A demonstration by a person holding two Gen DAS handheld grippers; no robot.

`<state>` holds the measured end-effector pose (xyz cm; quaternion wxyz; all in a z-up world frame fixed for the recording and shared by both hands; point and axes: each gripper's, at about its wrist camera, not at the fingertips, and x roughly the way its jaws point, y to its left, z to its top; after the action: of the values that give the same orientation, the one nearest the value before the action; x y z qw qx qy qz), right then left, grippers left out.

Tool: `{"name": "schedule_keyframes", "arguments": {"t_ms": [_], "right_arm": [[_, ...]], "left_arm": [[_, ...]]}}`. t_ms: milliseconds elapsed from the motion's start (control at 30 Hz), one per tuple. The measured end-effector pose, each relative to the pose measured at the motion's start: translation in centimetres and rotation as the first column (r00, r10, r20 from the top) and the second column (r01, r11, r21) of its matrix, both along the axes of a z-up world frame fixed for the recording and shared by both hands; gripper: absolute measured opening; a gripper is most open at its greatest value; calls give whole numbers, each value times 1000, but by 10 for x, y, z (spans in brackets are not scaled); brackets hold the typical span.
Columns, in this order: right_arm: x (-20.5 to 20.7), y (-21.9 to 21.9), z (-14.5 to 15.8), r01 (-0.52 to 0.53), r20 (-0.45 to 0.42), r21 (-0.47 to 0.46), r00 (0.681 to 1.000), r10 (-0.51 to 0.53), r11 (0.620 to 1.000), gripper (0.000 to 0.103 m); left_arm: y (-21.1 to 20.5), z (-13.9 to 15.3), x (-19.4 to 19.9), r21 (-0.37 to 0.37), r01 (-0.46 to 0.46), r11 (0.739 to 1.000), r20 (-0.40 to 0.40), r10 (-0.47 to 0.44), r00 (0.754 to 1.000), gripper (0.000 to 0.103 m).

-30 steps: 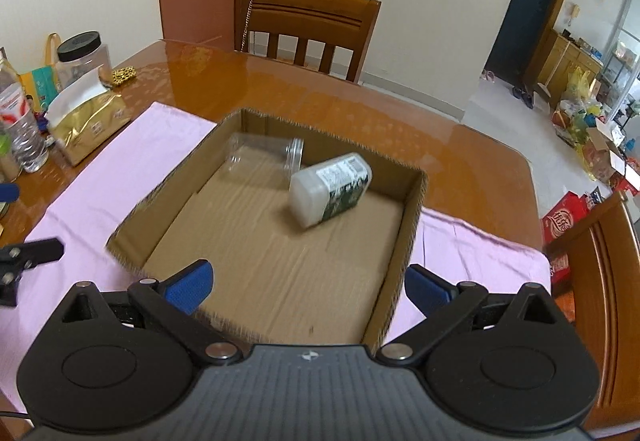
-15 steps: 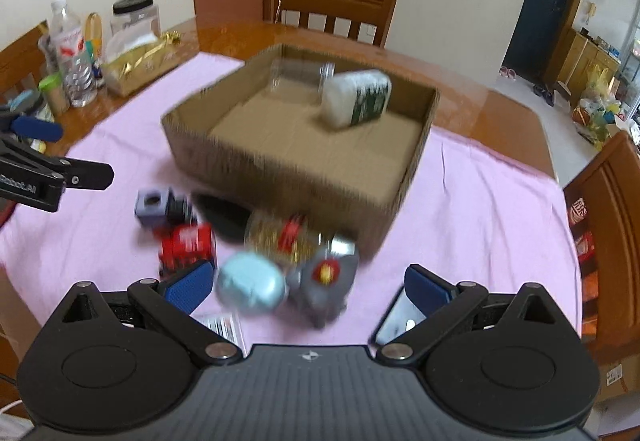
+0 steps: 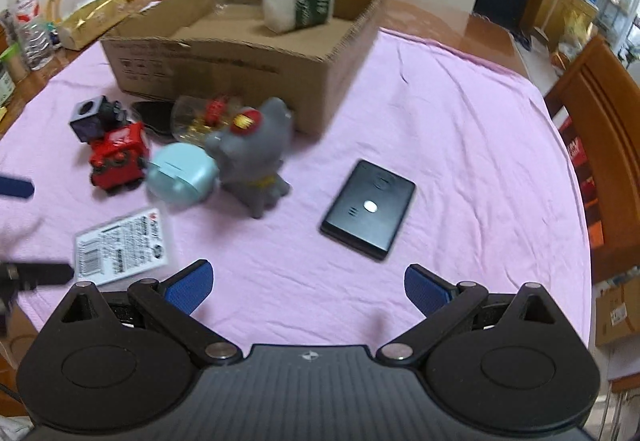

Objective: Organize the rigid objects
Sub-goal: 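Move the left tool to the battery pack while the right tool approaches the black device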

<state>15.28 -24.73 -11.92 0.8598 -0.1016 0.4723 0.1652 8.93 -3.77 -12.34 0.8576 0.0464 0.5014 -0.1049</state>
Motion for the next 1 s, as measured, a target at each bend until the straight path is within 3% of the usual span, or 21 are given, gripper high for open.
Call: {"name": "schedule_keyframes", "arguments": {"t_ms": [200, 333, 433, 567, 667, 767, 1000], "right_arm": [[-2, -6, 0, 8, -19, 5, 1000, -7, 1000, 103], [-2, -2, -2, 1, -26, -19, 1000, -2, 1000, 103], [-2, 1, -4, -1, -36, -41, 999, -1, 999, 103], [-2, 4, -7, -28, -41, -71, 999, 26, 997, 103], [2, 3, -7, -81, -45, -75, 996, 78, 994, 103], [13, 1, -4, -195, -34, -86, 981, 193, 977, 103], [69, -10, 0, -450, -58, -76, 893, 446, 890, 103]], "left_arm": [[-5, -21, 0, 49, 21, 999, -23, -20, 1000, 101], [7, -22, 1, 23, 4, 1000, -28, -3, 1000, 101], [19, -24, 5, 68, -33, 997, -25, 34, 999, 101], [47, -24, 10, 55, -112, 992, -16, 113, 993, 101], [60, -24, 11, 35, -172, 984, -20, 173, 985, 101], [62, -17, 8, -5, -206, 979, -25, 206, 978, 101], [44, -9, 1, -23, -295, 955, -24, 294, 955, 101]]}}
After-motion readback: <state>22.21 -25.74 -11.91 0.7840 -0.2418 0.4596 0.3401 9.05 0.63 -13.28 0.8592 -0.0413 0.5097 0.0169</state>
